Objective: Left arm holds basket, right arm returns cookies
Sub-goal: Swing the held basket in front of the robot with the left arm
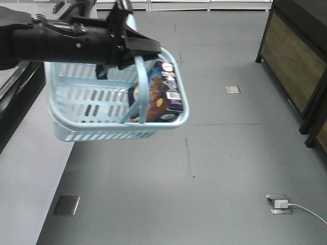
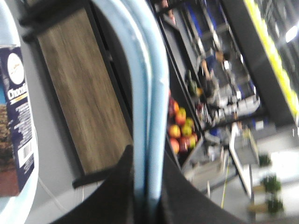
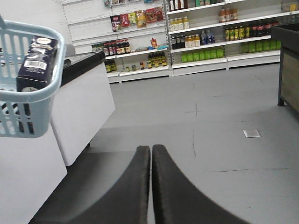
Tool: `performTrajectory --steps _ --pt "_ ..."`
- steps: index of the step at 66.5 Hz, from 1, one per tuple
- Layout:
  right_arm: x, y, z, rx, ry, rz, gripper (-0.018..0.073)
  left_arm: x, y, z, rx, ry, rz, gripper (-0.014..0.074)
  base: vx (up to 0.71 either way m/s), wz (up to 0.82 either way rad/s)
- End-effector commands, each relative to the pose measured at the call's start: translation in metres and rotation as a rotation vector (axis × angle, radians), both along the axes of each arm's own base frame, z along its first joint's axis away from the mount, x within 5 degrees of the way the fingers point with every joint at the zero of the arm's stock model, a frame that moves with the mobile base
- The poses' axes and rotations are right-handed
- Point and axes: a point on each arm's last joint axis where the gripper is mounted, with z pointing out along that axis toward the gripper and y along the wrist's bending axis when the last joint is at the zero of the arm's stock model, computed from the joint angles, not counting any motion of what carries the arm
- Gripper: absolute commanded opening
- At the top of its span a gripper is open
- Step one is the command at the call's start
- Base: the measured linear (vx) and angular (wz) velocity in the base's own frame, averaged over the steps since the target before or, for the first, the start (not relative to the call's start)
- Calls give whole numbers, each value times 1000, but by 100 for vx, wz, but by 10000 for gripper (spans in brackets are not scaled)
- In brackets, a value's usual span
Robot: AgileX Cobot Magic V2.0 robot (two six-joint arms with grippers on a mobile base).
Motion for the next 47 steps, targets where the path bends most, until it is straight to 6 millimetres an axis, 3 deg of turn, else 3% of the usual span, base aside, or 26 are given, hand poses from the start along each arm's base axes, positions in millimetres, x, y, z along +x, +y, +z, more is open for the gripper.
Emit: performTrajectory --steps 1,7,20,34,47 --pt "-1 0 8 6 -86 -1 -8 -31 -25 38 -72 -118 -78 -8 0 0" --pt "-1 0 8 6 -86 -1 -8 -45 -49 28 -59 -119 -130 -8 0 0" --pt "-1 0 8 6 -86 -1 -8 -66 -77 -34 -111 43 -138 -8 0 0" --pt "-1 0 8 6 -86 -1 -8 -94 -70 -104 -81 204 -217 -8 0 0" --pt "-1 0 8 6 -86 -1 -8 -110 -63 -133 -34 236 -266 -8 0 0"
